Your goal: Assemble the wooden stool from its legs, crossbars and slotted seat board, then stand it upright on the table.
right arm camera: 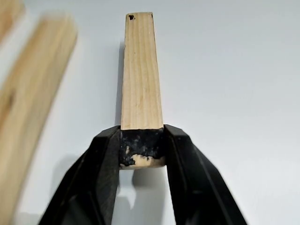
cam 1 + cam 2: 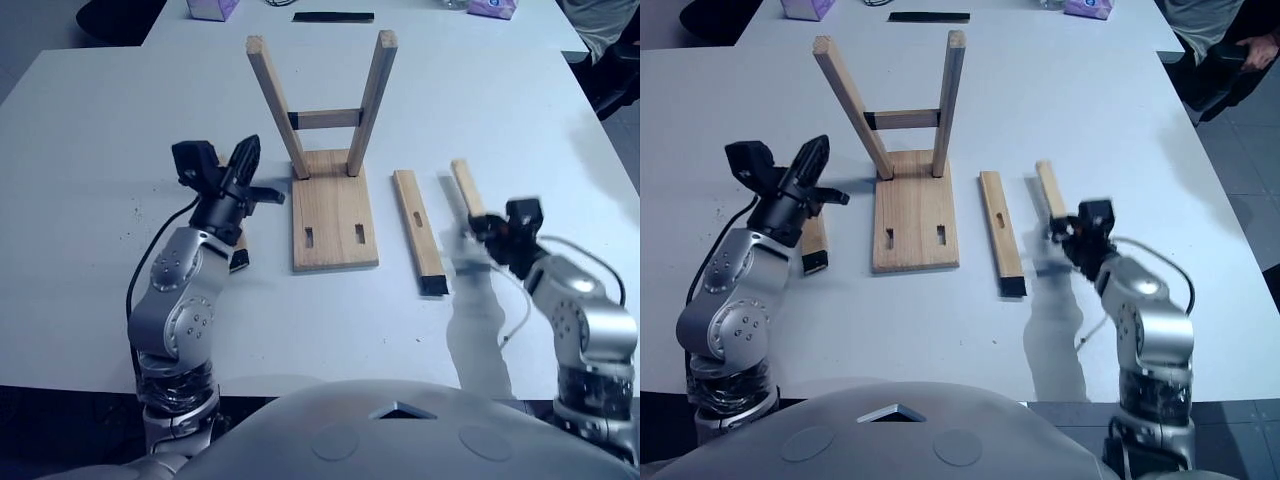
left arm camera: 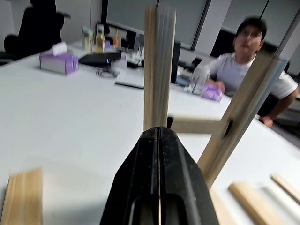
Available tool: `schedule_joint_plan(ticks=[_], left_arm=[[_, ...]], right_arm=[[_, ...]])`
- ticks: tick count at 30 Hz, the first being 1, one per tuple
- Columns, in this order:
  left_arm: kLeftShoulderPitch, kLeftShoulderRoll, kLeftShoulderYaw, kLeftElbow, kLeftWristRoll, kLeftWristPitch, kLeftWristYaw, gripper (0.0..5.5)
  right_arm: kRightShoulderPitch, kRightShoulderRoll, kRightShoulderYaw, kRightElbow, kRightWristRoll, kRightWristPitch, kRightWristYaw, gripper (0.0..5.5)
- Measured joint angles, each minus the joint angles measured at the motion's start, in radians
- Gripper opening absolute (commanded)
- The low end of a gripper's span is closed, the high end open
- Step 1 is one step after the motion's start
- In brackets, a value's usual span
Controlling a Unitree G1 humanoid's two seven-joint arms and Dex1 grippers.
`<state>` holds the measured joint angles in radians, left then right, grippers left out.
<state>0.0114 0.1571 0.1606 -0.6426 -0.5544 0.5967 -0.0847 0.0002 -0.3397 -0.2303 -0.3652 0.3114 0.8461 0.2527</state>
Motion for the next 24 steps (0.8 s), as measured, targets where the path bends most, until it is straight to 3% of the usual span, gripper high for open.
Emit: schedule_joint_plan(ticks=[3, 8, 12, 18, 24], left_arm=[[-0.084, -0.004, 0.032, -0.001, -0.086, 0.0, -0.004, 0.0], [-0.331, 0.025, 0.098, 0.014, -0.421, 0.02, -0.077, 0.85], [-0.5, 0.099, 0.125, 0.113, -0.669, 0.082, -0.135, 1.53], [-0.599, 0.18, 0.128, 0.293, -0.868, 0.189, -0.088, 1.55], [-0.705, 0.268, 0.1, 0.446, -0.97, 0.317, -0.157, 1.55]], right_arm=[[-0.285, 0.03, -0.087, 0.147, 0.077, -0.043, -0.035, 1.31], [-0.638, 0.101, -0.243, 0.27, 0.445, -0.057, 0.083, 1.31], [-0.598, 0.089, -0.2, 0.198, 0.608, -0.015, 0.264, 1.31], [-0.513, 0.033, -0.208, 0.128, 0.753, 0.022, 0.328, 1.31], [-0.514, -0.023, -0.159, 0.1, 0.851, 0.057, 0.379, 1.31]])
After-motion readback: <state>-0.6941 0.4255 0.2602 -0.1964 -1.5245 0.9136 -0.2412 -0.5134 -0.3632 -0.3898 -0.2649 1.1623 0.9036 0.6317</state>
